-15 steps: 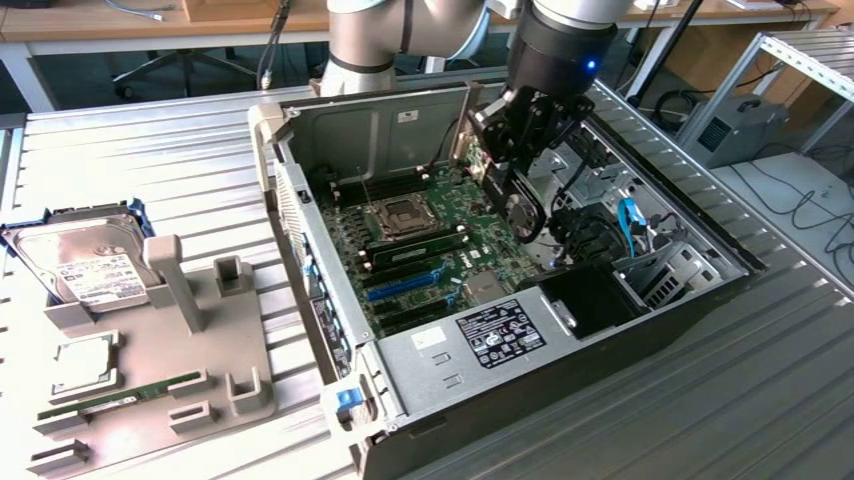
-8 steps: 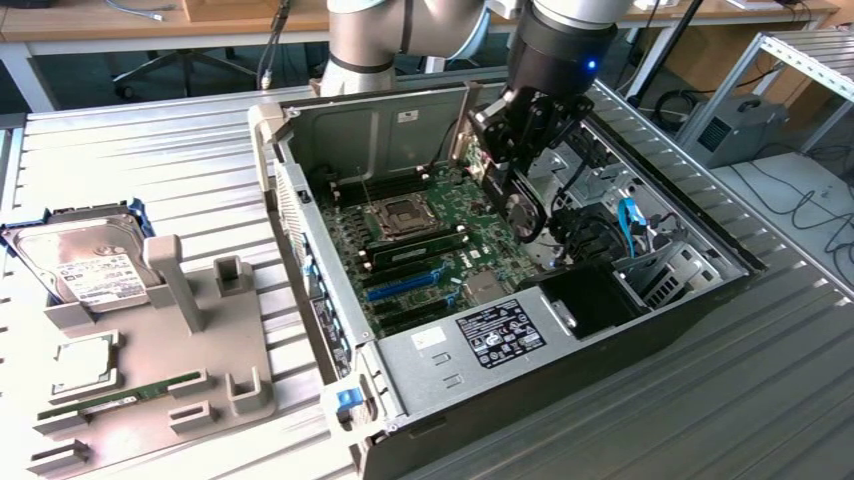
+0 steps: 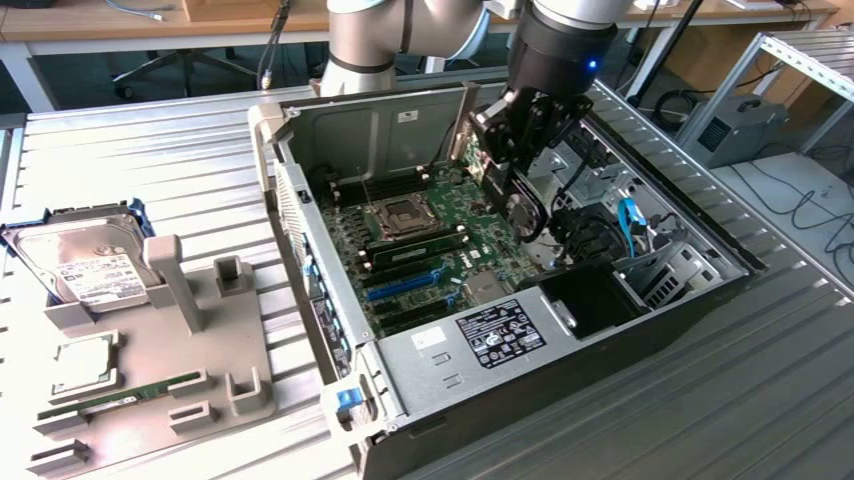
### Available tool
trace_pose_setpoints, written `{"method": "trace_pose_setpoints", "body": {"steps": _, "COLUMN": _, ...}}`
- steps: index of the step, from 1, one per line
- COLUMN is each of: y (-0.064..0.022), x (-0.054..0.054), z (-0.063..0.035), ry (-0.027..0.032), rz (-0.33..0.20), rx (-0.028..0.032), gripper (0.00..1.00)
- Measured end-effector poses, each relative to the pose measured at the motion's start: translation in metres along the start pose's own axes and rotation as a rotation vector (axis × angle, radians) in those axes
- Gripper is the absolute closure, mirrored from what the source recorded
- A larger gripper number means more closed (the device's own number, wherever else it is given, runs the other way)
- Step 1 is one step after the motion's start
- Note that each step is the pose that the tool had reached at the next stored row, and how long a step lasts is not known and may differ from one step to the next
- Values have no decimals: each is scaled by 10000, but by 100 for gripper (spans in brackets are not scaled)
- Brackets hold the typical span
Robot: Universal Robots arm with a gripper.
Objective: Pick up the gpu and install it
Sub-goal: 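Insert the gpu into the slot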
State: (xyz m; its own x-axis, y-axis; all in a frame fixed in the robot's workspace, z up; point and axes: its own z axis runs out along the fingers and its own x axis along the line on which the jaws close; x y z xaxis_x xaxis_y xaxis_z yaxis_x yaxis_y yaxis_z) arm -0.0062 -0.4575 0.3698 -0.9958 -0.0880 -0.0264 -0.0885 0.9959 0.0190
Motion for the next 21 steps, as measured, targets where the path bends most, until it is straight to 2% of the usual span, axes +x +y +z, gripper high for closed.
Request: {"method": "trace_pose_setpoints", "body": {"steps": 21, "y": 0, "x": 0, "z": 0, "ry": 13, "rz": -702, "rx": -19, "gripper": 74}}
